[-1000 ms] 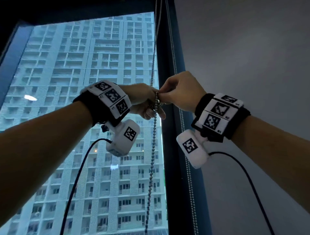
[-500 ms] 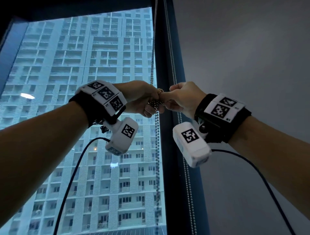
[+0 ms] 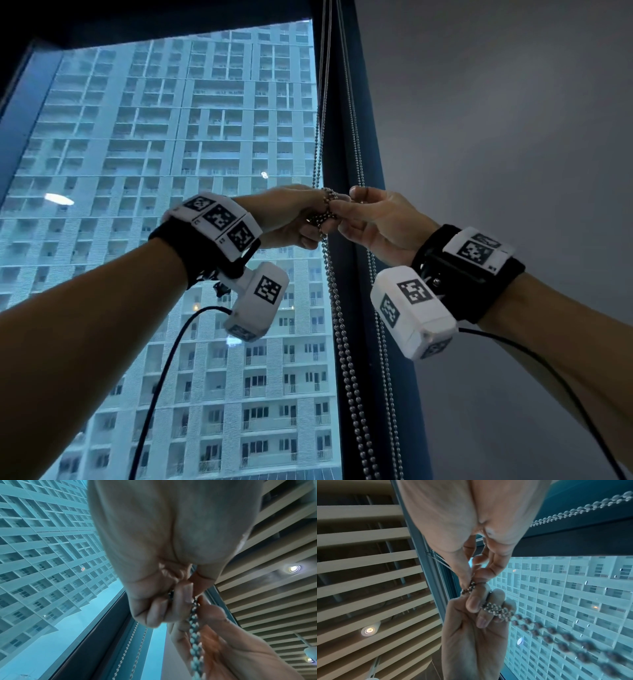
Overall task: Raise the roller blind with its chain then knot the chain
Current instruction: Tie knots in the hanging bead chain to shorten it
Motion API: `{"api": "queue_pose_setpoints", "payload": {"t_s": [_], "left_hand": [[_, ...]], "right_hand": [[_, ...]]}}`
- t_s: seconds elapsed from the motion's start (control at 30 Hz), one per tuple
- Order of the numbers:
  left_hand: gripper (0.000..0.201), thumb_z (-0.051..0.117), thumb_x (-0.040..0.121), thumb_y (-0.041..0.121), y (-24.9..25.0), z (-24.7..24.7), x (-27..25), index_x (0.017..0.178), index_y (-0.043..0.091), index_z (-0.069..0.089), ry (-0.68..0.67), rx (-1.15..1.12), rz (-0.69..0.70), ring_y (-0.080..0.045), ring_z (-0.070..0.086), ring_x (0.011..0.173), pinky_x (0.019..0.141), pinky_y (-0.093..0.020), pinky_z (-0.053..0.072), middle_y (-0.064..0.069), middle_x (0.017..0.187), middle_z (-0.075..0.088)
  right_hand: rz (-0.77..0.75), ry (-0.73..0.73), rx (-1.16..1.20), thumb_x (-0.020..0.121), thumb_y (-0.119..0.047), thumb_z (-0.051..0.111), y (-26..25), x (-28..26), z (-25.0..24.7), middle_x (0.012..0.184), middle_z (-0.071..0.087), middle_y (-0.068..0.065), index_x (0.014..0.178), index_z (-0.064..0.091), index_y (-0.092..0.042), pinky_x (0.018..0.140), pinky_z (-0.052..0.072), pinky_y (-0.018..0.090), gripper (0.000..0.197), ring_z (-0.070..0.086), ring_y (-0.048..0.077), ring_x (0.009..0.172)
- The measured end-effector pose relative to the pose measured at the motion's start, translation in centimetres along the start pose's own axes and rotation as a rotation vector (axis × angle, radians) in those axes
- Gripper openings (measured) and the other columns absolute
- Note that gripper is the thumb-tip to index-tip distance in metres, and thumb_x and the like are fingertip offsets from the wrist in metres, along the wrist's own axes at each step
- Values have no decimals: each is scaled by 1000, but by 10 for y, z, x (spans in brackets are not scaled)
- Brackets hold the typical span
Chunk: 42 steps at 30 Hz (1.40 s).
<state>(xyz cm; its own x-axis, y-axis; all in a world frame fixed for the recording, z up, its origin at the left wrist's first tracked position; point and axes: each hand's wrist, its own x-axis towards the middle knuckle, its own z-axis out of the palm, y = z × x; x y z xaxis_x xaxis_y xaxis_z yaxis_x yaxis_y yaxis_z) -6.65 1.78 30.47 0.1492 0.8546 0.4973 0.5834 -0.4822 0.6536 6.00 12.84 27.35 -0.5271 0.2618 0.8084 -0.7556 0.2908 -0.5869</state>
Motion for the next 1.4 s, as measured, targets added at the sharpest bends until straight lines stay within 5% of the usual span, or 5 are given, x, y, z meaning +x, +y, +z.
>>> {"api": "queue_pose_setpoints", "payload": {"t_s": [0.23, 0.67, 1.0, 1.17, 1.4], "left_hand": [[44, 29, 100, 14, -6, 6, -1, 143, 12, 38, 55, -13, 46, -12, 23, 52, 51, -24, 19, 3, 52, 35], [41, 31, 102, 11, -10, 7, 1, 139, 22, 44, 192, 284, 55, -16, 26, 52, 54, -31, 17, 0, 54, 48], [36, 31, 101, 14, -15, -8, -6, 131, 21, 49, 266, 178, 83, -14, 39, 47, 49, -26, 27, -3, 64, 60], [23, 31, 99, 11, -14, -4, -6, 110, 11, 52, 248, 222, 79, -15, 42, 52, 44, -21, 31, -8, 68, 58], [27, 34, 100, 15, -12, -1, -4, 112, 15, 58, 334, 311, 124, -14, 44, 53, 46, -22, 30, -6, 71, 61]], "right_hand": [[-108, 2, 17, 84, 12, 60, 11, 0, -5, 81, 61, 5, 79, 53, -12, 68, 55, 21, 26, 60, 15, 73], [-144, 254, -905, 73, -13, 72, 4, 4, 0, 60, 58, 4, 73, 70, -4, 57, 41, 30, 9, 49, 12, 52], [63, -64, 317, 64, -15, 51, 4, -16, -12, 73, 56, -1, 72, 55, -16, 69, 35, 33, 9, 51, 19, 78], [-47, -129, -337, 87, -24, 54, -6, -17, -16, 51, 48, -8, 99, 71, -5, 63, 28, 30, 29, 47, 11, 62], [-37, -191, 350, 72, -27, 60, -16, -24, -23, 49, 38, -3, 92, 68, -5, 64, 25, 31, 31, 37, 18, 58]]}}
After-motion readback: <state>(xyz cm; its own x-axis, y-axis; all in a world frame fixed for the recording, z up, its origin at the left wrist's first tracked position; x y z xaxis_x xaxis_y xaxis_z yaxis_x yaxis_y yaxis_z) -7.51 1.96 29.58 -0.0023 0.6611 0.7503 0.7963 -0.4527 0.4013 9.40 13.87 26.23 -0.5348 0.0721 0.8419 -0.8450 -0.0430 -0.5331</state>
